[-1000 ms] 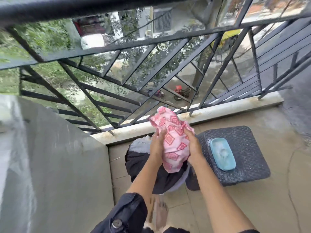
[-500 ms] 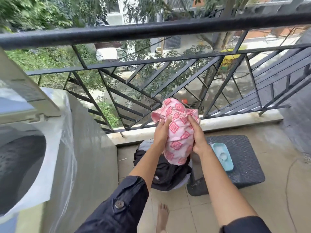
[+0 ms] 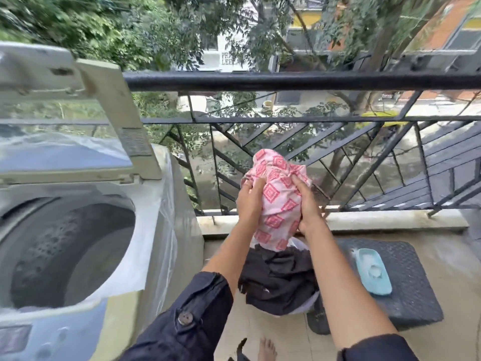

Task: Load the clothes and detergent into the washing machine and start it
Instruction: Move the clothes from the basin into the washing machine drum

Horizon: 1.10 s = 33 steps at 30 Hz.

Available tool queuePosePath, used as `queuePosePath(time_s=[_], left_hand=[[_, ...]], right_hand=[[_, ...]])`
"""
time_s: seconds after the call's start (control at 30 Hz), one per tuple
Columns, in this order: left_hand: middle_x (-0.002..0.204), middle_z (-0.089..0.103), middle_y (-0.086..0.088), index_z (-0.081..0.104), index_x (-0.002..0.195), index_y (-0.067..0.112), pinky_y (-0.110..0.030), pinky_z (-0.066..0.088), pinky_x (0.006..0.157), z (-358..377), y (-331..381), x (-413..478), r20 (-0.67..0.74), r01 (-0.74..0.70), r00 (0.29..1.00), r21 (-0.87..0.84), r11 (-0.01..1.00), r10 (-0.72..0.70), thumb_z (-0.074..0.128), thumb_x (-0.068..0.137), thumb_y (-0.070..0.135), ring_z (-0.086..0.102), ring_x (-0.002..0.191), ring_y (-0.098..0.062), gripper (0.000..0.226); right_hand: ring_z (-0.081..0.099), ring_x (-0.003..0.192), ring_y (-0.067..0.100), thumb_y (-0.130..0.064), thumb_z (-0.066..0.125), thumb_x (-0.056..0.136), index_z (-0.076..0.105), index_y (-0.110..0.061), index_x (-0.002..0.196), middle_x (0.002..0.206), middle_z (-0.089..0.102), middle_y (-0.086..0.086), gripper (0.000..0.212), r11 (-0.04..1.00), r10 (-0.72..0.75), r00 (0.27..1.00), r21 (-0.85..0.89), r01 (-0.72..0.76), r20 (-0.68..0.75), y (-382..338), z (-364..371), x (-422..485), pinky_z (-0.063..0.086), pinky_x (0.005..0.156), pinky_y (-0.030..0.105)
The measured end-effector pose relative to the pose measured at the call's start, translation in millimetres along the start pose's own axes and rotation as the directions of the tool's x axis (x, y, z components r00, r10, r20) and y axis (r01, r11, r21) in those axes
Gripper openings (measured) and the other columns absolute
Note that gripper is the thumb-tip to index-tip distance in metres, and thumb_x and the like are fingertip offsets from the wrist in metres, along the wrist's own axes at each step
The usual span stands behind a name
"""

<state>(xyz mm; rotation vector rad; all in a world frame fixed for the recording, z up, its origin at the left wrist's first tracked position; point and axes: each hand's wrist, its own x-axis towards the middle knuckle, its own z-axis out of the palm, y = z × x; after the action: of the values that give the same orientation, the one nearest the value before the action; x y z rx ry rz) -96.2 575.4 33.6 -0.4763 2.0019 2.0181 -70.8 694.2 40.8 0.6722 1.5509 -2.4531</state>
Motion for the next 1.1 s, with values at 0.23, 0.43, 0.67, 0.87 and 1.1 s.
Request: queuePosePath(time_s=[0.23, 0.43, 0.67, 0.87, 1.1], left_hand=[[0.123, 0.062, -0.003, 0.061, 0.122, 0.012, -0.046, 0.045, 0.102, -114.2, 30.8, -10.4, -0.227, -0.103, 0.969, -0.014, 0.995, 0.098, 0.062, 0.074, 0.061, 0.059, 0.111, -0.024, 0.069], [0.108, 0.067, -0.021, 0.065, 0.103, -0.002, -0.041, 0.049, 0.086, -229.3, 44.2, -11.4, -0.413, -0.159, 0.895, 0.061, 0.985, 0.17, 0.062, 0.084, 0.047, 0.061, 0.103, -0.036, 0.053], [0.116, 0.067, -0.012, 0.067, 0.11, 0.011, -0.037, 0.044, 0.093, -351.9, 38.5, -18.6, -0.558, -0.124, 0.81, 0.138, 0.983, 0.181, 0.061, 0.084, 0.05, 0.06, 0.111, -0.029, 0.048], [0.104, 0.069, -0.011, 0.066, 0.1, 0.01, -0.035, 0.046, 0.086, -414.1, 4.5, -15.3, -0.634, 0.004, 0.765, 0.182, 0.983, 0.115, 0.061, 0.083, 0.045, 0.062, 0.101, -0.029, 0.039], [0.1, 0.069, -0.002, 0.07, 0.092, 0.02, -0.03, 0.045, 0.084, -435.8, -11.4, -12.5, -0.704, 0.09, 0.71, 0.11, 0.99, 0.014, 0.061, 0.082, 0.022, 0.063, 0.095, -0.022, 0.014]], right_hand=[[0.066, 0.101, 0.032, -0.062, 0.05, 0.079, 0.063, -0.009, 0.12, 0.113, 0.069, 0.017, 0.068, 1.0, 0.0, 0.99, 0.011, -0.001, 0.144, 29.8, 119.1, -5.4, 0.048, 0.098, 0.048], [0.064, 0.106, 0.034, -0.061, 0.04, 0.089, 0.06, -0.008, 0.124, 0.115, 0.067, 0.018, 0.066, 0.999, 0.037, 0.976, -0.006, -0.036, 0.215, 73.8, 225.6, -9.4, 0.048, 0.098, 0.047], [0.068, 0.081, 0.021, -0.043, 0.042, 0.095, 0.067, -0.014, 0.1, 0.079, 0.076, 0.001, 0.039, 0.984, 0.147, 0.941, -0.143, -0.107, 0.306, 131.2, 329.6, -8.7, 0.052, 0.081, 0.029], [0.068, 0.068, 0.02, -0.024, 0.057, 0.086, 0.069, -0.012, 0.087, 0.07, 0.074, 0.003, 0.017, 0.954, 0.213, 0.943, -0.262, -0.144, 0.257, 175.2, 371.6, -7.5, 0.053, 0.07, 0.03], [0.058, 0.08, 0.018, -0.007, 0.055, 0.089, 0.062, -0.015, 0.099, 0.09, 0.067, 0.008, 0.015, 0.914, 0.256, 0.942, -0.373, -0.162, 0.218, 191.3, 374.8, -16.7, 0.044, 0.059, 0.017]])
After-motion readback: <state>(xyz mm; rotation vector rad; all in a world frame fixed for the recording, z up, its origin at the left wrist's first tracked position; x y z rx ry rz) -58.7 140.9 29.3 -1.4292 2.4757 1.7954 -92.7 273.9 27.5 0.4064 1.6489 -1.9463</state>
